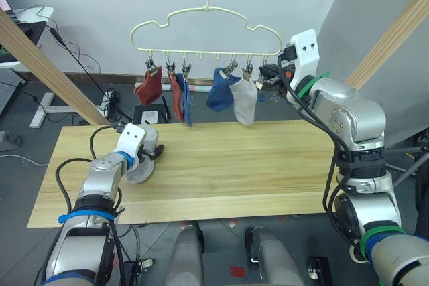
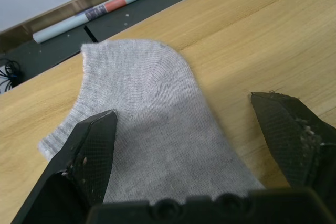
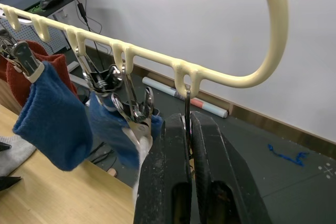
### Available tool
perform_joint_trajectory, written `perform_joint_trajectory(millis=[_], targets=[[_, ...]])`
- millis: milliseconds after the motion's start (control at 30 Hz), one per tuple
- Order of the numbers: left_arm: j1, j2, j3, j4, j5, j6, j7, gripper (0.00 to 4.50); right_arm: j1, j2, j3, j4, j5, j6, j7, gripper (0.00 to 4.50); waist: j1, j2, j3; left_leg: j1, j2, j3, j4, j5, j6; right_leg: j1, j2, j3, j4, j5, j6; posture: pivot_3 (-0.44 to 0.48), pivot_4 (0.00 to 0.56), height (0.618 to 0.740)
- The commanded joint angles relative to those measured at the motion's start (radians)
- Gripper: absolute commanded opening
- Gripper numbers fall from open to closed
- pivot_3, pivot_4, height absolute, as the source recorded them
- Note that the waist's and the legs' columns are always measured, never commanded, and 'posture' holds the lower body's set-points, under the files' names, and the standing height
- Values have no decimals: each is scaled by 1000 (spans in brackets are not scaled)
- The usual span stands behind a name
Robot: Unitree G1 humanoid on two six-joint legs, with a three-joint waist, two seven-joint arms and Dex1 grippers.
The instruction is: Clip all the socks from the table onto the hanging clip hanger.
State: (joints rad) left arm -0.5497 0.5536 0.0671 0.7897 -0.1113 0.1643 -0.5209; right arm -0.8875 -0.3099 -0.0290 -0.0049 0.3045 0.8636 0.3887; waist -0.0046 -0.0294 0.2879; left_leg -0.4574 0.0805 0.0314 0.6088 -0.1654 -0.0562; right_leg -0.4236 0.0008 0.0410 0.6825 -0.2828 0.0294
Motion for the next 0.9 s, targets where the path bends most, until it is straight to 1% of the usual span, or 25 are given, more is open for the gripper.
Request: perform_joint_trajectory(millis=[33, 167, 200, 300, 367, 433, 500, 567, 800, 900], targets=[[32, 8, 8, 63, 3, 31, -37, 3899, 4, -6, -32, -59, 21, 14, -9, 0, -2, 0, 0, 1, 0, 0, 0, 0, 0, 1, 0, 0, 0, 0, 0, -17, 318, 740], [40, 4, 18, 46, 1, 50, -59, 2810, 6, -10, -40, -64, 25, 20, -11, 0, -5, 0, 0, 3, 0, 0, 0, 0, 0, 2, 0, 0, 1, 0, 0, -17, 318, 740], [43, 4, 20, 37, -1, 57, -65, 2504, 7, -11, -42, -65, 26, 20, -12, 0, -5, 0, 0, 3, 0, 0, 0, 0, 0, 2, 0, 0, 1, 0, 0, 4, 319, 740], [55, 1, 23, -10, -7, 75, -81, 1699, 12, -12, -44, -68, 30, 20, -10, 0, -4, 0, 0, 3, 0, 0, 0, 0, 0, 2, 0, 0, 1, 0, 0, 18, 314, 740], [61, -3, 27, -37, -11, 89, -86, 1049, 14, -12, -44, -69, 33, 21, -10, 0, -3, 0, 0, 3, 0, 0, 0, 0, 0, 2, 0, 0, 1, 0, 0, 18, 314, 740], [75, -15, 37, -103, -33, 125, -96, 450, 12, -17, -46, -66, 39, 24, -4, 0, -1, 0, 0, 3, 0, 0, 0, 0, 0, 2, 0, 0, 1, 0, 0, 28, 304, 740], [95, -22, 39, -185, -50, 162, -110, 6, 7, -24, -50, -61, 47, 32, 2, 0, 1, 0, 0, 3, 0, 0, 0, 0, 0, 2, 0, 0, 1, 0, 0, 28, 304, 740], [118, -29, 36, -274, -69, 193, -130, 6, 1, -22, -75, -50, 73, 65, 1, 0, 2, 0, 0, 3, 0, 0, 0, 0, 0, 2, -1, 0, 0, 0, 0, 28, 293, 740], [181, -30, 26, -571, -132, 185, -219, 6, -60, 5, -217, 7, 191, 251, -52, 0, 3, 0, 0, 2, 0, 0, 0, 0, 0, 2, -1, 0, 0, 0, 0, 8, 284, 740], [195, -63, 27, -738, -223, 197, -264, 6, -102, 32, -297, 31, 244, 350, -99, 0, 3, 0, 0, 2, -1, 0, 0, 0, 0, 3, -2, 0, 0, 0, 0, 8, 284, 740]])
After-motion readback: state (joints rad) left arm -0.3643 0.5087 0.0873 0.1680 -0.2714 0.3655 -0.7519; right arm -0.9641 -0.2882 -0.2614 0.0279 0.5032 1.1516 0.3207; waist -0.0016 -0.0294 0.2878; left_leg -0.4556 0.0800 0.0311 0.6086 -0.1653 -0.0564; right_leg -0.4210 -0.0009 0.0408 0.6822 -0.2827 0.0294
